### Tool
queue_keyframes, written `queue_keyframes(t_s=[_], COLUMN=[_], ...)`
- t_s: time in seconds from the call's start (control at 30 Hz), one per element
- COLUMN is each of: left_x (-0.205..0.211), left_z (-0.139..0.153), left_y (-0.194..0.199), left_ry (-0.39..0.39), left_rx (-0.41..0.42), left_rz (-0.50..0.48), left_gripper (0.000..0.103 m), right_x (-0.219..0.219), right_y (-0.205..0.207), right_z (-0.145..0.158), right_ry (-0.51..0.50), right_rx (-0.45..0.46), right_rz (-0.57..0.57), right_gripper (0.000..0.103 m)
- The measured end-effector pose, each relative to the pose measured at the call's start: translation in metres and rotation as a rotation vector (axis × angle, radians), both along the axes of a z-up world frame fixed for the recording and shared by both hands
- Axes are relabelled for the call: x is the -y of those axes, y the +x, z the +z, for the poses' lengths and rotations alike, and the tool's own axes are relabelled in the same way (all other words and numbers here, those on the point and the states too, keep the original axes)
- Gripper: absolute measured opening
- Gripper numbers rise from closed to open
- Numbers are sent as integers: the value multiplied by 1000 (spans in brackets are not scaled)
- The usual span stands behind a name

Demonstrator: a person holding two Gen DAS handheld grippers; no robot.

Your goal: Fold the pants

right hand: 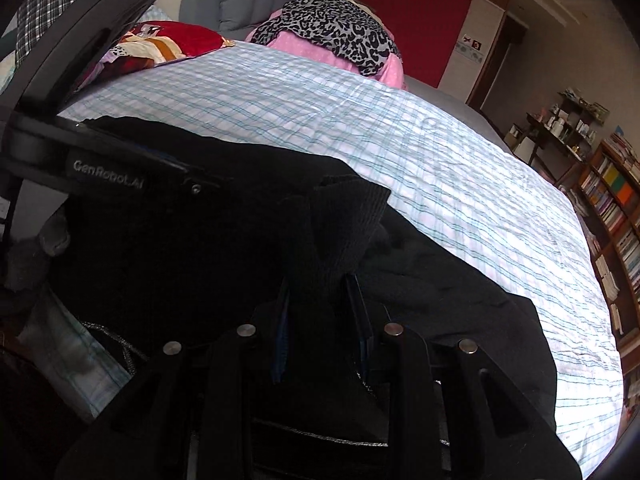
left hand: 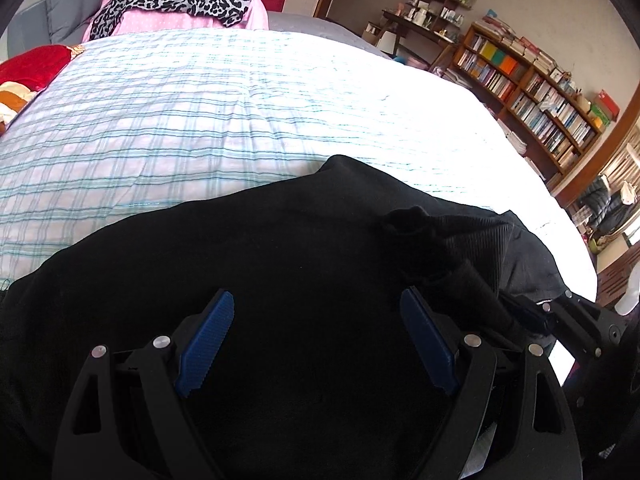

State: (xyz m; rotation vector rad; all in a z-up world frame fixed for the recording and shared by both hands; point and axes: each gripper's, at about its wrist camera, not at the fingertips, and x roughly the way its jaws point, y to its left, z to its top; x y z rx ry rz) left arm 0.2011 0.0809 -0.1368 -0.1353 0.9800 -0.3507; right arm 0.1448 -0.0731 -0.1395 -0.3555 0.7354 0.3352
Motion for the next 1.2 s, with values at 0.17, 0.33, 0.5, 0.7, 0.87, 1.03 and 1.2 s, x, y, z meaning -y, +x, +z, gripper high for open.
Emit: queue_keyframes(t_s=[0.17, 0.33, 0.5, 0.7, 0.87, 1.03, 1.2], left_x=[4, 2, 8, 28, 57, 84, 82], left_z=[-1, 3, 9, 16, 4, -19, -17], left_y=[1, 1, 5, 14, 24, 20, -4], left_ry=[13, 20, 16, -51, -99, 39, 86], left_rx=[-4, 6, 8, -17, -101, -160, -127], left_rz=[-6, -5, -20, -58, -130, -157, -175], left_gripper=[85, 85, 85, 92, 93, 66, 60], right_x=[-15, 0, 59, 120, 170, 192, 190], right_y=[-12, -12, 9, 23, 20, 5, -19], right_z=[0, 16, 36, 33, 20, -17, -30], right_ry=[112, 227, 400, 354, 359, 363, 335], right_rx=[-81, -126, -159, -128, -158, -313, -304], right_rz=[174, 210, 49, -229, -365, -371, -326], right_gripper=[30, 30, 30, 30, 30, 30, 30])
